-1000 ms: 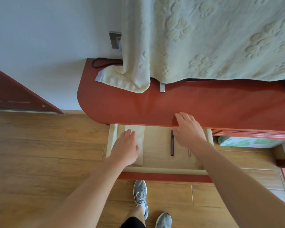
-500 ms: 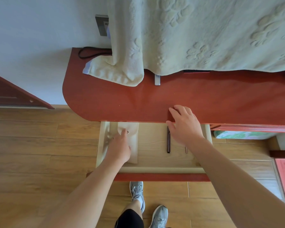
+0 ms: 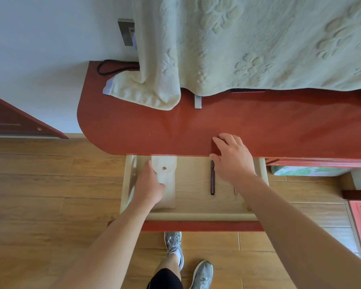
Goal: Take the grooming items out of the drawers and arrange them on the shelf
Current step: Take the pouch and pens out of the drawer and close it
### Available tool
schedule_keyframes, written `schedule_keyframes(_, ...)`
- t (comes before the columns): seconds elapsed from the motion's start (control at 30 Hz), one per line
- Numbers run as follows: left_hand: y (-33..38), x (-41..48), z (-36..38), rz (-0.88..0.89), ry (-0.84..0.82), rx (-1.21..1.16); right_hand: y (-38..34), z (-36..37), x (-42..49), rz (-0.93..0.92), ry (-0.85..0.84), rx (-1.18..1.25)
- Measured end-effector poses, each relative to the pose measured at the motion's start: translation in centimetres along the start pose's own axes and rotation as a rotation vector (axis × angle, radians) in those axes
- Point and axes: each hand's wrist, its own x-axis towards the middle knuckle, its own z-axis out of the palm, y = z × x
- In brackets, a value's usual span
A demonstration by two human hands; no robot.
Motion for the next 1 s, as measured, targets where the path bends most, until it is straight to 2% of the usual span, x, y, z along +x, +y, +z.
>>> schedule_keyframes(0.13,0.4,-0.3,-0.5,-0.026,-0.021,-0.064,-0.1,0.0,-0.1,0.013,0.0,0.019)
schedule_keyframes(0.33,1.4,-1.7,-1.9,-0.151,-0.033,-0.302,-0.1,-0.3,-0.2,0.014,-0.025,0.015)
schedule_keyframes(0.53,2.0,-4.7,-3.7,-0.187,-0.132,-0.513,-0.5,-0.7,-0.3,0.029,-0.038,0.036)
schedule_keyframes(0.77,4.1,-7.9,-6.7,-0.079,-0.192,-0.527,-0.5,-1.0,-0.1,0.048,-0.066,0.038)
schedule_keyframes(1.0,5.4,-7.5,-8.9,-0.09,-0.301,-0.468,-0.2,-1.0,0.1,0.055,-0.069,0.065)
